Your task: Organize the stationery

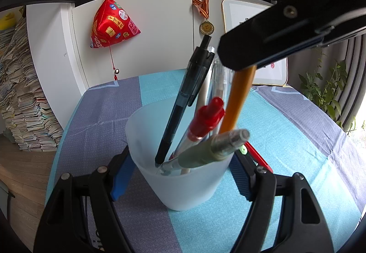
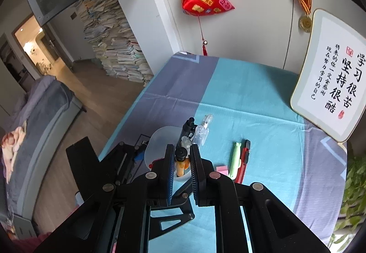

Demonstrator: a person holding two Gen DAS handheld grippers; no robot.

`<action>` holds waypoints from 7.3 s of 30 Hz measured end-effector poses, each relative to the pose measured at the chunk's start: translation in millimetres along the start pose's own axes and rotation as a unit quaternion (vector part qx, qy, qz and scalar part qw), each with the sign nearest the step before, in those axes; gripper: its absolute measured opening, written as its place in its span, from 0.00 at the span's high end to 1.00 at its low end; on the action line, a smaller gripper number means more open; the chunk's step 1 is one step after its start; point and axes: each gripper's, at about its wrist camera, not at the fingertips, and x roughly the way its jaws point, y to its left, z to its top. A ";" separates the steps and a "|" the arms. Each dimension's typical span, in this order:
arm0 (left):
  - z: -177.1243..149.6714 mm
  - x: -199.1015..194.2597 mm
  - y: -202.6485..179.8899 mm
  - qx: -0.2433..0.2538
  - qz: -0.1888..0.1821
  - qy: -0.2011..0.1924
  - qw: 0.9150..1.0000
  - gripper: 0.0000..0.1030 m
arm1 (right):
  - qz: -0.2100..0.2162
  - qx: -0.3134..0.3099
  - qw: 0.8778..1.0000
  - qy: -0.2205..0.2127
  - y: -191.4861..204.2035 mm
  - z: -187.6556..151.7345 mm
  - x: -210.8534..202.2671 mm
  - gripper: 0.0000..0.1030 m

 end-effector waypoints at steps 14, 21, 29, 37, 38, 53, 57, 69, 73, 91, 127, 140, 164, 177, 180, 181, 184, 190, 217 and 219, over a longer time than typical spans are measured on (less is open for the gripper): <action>0.0 -0.1 -0.4 0.000 0.000 0.000 1.000 0.28 | 0.024 0.021 1.000 0.002 -9.6 -2.1 1.3 0.87; 0.4 -0.9 -1.1 0.000 0.000 0.000 1.000 0.28 | 0.030 0.032 0.999 -0.017 -19.8 -4.6 -16.6 0.86; 0.4 -0.9 -1.1 0.000 0.000 0.000 1.000 0.28 | -0.044 0.060 0.996 0.044 -61.9 -22.8 9.4 0.86; 0.4 -1.0 -1.2 0.000 0.000 0.000 1.000 0.28 | -0.048 0.105 0.987 0.108 -92.3 -50.6 63.4 0.86; 0.4 -1.0 -1.3 0.000 0.000 0.000 1.000 0.28 | -0.051 0.106 0.987 0.109 -93.7 -50.6 66.0 0.86; 0.5 -0.9 -1.0 0.000 0.000 0.000 1.000 0.28 | -0.090 0.093 0.984 0.122 -91.3 -51.9 93.2 0.86; 0.5 -1.7 -1.3 0.000 0.000 0.000 1.000 0.28 | -0.119 0.065 0.982 0.129 -92.2 -57.4 86.0 0.86; 0.5 -2.0 -1.6 0.001 0.001 0.000 1.000 0.28 | -0.140 0.056 0.972 0.182 -125.3 -109.9 39.4 0.84; 0.8 -2.3 -1.1 0.001 0.000 0.000 1.000 0.28 | -0.153 0.065 0.974 0.154 -130.4 -96.7 35.6 0.61; 0.8 -2.8 -0.7 0.001 0.000 0.000 1.000 0.28 | -0.163 0.073 0.971 0.158 -138.3 -55.1 83.5 0.86; 2.6 -0.8 -3.9 0.005 -0.008 -0.001 1.000 0.29 | -0.014 -0.093 0.987 -0.128 38.6 51.3 -46.5 0.87; 2.7 -0.8 -7.6 0.012 -0.007 -0.001 1.000 0.29 | 0.007 -0.085 0.993 -0.088 25.3 30.8 4.1 0.87; 2.5 -1.2 0.0 -0.003 0.019 -0.001 1.000 0.29 | -0.032 0.025 0.998 -0.038 -50.2 -2.1 -13.9 0.86; 1.2 -1.0 12.0 -0.017 0.030 0.002 0.999 0.29 | -0.056 0.102 0.990 0.075 -102.9 -24.4 85.7 0.86; 1.9 -0.5 12.2 -0.016 0.030 0.002 0.999 0.29 | -0.059 0.095 0.990 0.085 -98.3 -17.4 97.7 0.86; 2.1 -0.4 12.0 -0.016 0.031 0.002 0.999 0.29 | -0.061 0.093 0.990 0.089 -97.0 -15.3 101.2 0.86; 1.8 -0.4 11.3 -0.014 0.032 0.002 0.999 0.29 | -0.061 0.090 0.989 0.101 -94.6 -11.8 113.2 0.86; 2.0 -0.6 11.5 -0.013 0.031 0.002 0.999 0.28 | -0.066 0.083 0.988 0.110 -89.2 -7.2 126.5 0.86; 2.3 0.3 11.6 -0.013 0.031 0.003 0.999 0.28 | -0.034 0.012 0.998 -0.055 -29.0 5.9 -38.7 0.87; 2.3 0.4 11.6 -0.013 0.031 0.003 0.999 0.29 | -0.026 -0.003 0.998 -0.063 -14.5 12.8 -44.4 0.87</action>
